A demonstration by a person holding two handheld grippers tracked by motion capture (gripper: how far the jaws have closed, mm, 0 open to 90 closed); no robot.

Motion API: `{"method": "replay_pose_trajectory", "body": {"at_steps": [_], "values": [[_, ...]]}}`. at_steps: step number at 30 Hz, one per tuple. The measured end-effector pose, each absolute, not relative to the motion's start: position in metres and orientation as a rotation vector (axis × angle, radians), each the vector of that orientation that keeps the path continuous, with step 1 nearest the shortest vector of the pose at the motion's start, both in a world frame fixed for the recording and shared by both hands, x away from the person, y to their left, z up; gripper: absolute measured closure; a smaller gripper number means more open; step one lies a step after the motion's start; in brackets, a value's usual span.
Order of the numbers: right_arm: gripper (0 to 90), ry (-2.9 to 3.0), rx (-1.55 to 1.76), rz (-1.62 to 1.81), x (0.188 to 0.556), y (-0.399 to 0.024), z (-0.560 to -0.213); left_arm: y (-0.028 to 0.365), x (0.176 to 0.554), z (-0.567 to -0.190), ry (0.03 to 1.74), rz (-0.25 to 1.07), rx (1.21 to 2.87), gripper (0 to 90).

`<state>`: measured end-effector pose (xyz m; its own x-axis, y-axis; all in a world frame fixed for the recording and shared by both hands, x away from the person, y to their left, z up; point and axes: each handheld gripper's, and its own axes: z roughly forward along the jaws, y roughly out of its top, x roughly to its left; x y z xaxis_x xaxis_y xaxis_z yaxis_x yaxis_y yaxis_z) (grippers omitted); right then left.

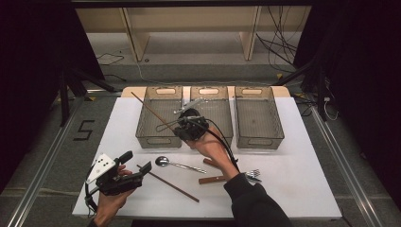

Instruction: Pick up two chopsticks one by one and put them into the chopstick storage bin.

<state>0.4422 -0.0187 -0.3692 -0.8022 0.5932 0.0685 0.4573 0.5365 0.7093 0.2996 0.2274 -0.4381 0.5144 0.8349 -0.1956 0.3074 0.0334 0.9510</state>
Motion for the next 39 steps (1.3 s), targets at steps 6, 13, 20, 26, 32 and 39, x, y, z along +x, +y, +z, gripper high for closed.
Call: {"method": "replay_pose_trajectory", "body": {"at_steps": [6, 13, 20, 26, 32, 39], "values": [[85.0, 2.574, 0.933, 1.115, 0.455, -0.011, -0.368, 0.228, 0.300, -0.438, 1.021, 0.541, 1.537, 14.3], [85.0, 2.552, 0.990, 1.123, 0.470, -0.002, -0.367, 0.229, 0.300, -0.438, 1.022, 0.540, 1.536, 14.3], [85.0, 2.536, 1.049, 1.128, 0.483, 0.006, -0.370, 0.229, 0.300, -0.438, 1.019, 0.537, 1.531, 14.3], [85.0, 2.513, 1.102, 1.125, 0.490, 0.010, -0.373, 0.229, 0.300, -0.437, 1.016, 0.538, 1.534, 14.3], [85.0, 2.492, 1.195, 1.120, 0.497, 0.012, -0.381, 0.229, 0.300, -0.437, 1.014, 0.538, 1.536, 14.3], [84.9, 2.476, 1.243, 1.112, 0.502, 0.014, -0.387, 0.229, 0.299, -0.437, 1.013, 0.534, 1.532, 14.3]]}}
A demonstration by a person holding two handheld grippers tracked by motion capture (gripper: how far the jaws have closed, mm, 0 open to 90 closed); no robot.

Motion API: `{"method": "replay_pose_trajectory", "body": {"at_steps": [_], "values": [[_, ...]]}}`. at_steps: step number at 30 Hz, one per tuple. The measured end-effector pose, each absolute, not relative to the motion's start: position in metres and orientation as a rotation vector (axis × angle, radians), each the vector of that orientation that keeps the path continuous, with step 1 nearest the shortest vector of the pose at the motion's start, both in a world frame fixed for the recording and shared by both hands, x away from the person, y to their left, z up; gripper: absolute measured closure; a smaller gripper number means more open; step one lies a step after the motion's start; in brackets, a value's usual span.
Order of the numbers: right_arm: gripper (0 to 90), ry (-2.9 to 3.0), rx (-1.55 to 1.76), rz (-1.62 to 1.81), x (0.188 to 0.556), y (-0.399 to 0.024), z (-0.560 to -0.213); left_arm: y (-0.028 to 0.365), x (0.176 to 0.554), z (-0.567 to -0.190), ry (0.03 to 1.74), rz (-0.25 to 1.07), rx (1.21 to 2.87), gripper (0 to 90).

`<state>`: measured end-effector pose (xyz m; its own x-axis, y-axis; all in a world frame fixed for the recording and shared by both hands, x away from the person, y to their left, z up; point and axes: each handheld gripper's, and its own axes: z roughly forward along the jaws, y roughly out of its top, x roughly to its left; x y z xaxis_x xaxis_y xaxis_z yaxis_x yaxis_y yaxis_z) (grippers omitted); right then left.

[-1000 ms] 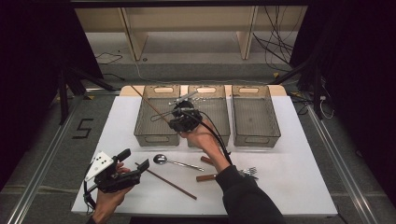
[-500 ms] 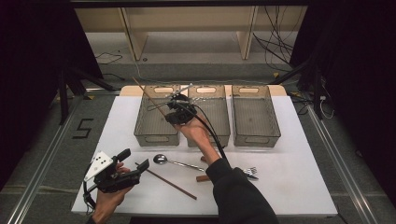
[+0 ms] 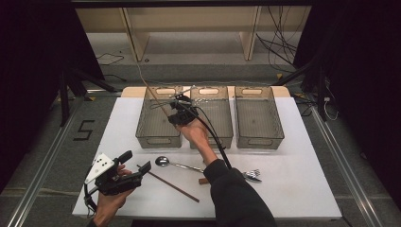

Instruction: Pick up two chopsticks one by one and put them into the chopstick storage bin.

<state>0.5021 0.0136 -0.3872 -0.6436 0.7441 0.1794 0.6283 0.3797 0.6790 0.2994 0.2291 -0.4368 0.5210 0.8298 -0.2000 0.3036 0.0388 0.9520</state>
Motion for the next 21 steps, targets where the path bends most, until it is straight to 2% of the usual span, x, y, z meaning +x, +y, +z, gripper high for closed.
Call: {"method": "replay_pose_trajectory", "body": {"at_steps": [18, 20, 21], "values": [[84.3, 2.464, 1.342, 1.042, 0.512, 0.022, -0.407, 0.230, 0.299, -0.436, 1.009, 0.534, 1.530, 14.3], [79.5, 2.451, 1.361, 1.048, 0.513, 0.022, -0.408, 0.230, 0.299, -0.436, 1.009, 0.534, 1.530, 14.3], [71.9, 2.447, 1.371, 1.059, 0.513, 0.022, -0.408, 0.230, 0.299, -0.436, 1.009, 0.534, 1.530, 14.3]]}}
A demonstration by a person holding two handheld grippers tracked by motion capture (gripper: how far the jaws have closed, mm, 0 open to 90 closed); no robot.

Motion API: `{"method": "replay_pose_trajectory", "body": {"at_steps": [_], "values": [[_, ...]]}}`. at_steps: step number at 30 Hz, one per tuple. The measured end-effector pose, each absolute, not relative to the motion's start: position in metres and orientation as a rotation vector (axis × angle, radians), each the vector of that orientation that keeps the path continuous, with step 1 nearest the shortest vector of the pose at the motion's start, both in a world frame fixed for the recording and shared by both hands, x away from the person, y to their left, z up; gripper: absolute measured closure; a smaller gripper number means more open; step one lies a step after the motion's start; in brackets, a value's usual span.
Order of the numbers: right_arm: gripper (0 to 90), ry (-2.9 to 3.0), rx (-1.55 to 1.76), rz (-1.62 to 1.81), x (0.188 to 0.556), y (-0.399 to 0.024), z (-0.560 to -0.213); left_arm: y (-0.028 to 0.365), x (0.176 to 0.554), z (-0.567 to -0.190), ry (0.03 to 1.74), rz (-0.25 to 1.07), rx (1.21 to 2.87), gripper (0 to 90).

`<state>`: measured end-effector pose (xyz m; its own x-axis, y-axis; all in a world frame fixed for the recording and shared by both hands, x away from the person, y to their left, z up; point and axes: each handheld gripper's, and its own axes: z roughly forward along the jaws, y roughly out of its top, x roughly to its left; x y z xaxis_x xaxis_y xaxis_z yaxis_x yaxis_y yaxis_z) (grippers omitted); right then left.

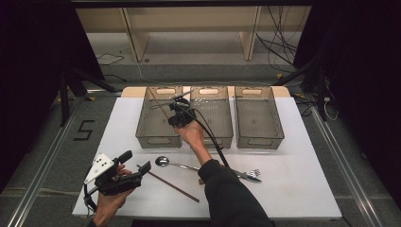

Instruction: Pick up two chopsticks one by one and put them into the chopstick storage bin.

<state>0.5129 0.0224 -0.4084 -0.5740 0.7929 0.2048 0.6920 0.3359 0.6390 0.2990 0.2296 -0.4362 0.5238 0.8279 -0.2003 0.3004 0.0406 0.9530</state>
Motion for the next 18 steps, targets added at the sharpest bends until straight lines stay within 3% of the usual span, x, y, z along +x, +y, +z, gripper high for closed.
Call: {"method": "replay_pose_trajectory", "body": {"at_steps": [5, 18], "values": [[56.5, 2.473, 1.346, 1.140, 0.511, 0.022, -0.404, 0.230, 0.299, -0.436, 1.013, 0.533, 1.524, 14.2], [35.0, 2.583, 1.049, 1.205, 0.475, 0.013, -0.376, 0.233, 0.299, -0.436, 1.029, 0.537, 1.500, 14.0]]}}
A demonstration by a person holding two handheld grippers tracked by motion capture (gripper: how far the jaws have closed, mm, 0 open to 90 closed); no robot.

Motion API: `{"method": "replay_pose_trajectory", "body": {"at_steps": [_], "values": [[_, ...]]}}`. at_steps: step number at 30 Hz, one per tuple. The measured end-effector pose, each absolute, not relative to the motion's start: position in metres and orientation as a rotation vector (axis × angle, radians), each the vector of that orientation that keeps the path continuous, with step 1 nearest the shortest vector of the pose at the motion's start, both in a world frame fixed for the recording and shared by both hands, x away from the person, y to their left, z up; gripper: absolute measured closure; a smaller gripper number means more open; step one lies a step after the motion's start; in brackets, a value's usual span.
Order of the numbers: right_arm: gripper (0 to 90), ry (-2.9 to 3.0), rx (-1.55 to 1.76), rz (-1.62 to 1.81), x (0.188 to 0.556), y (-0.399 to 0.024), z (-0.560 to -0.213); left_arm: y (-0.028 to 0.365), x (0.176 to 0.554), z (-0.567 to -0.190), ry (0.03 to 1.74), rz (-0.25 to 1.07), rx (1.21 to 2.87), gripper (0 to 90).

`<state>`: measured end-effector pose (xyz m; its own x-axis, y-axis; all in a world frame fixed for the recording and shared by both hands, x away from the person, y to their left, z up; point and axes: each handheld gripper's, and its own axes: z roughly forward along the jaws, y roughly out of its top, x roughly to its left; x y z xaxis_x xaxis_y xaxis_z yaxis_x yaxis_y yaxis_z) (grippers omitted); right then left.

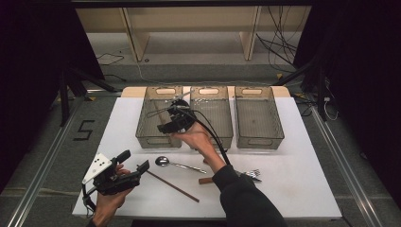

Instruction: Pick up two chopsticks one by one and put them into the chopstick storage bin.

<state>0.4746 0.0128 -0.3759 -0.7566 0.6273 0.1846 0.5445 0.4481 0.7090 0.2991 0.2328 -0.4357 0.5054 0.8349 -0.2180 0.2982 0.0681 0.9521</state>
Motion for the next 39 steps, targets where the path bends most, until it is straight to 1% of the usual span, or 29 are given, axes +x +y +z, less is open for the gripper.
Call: {"method": "replay_pose_trajectory", "body": {"at_steps": [9, 22, 32, 39], "values": [[29.1, 2.634, 0.935, 1.216, 0.440, -0.004, -0.374, 0.235, 0.299, -0.435, 1.039, 0.542, 1.488, 13.9], [24.4, 2.719, 0.851, 1.132, 0.403, -0.024, -0.394, 0.234, 0.300, -0.436, 1.043, 0.541, 1.490, 13.8], [24.9, 2.789, 0.810, 1.059, 0.381, -0.026, -0.412, 0.234, 0.300, -0.436, 1.048, 0.539, 1.492, 13.8], [28.0, 2.864, 0.747, 0.952, 0.367, -0.020, -0.425, 0.234, 0.300, -0.436, 1.050, 0.541, 1.490, 13.7]]}}
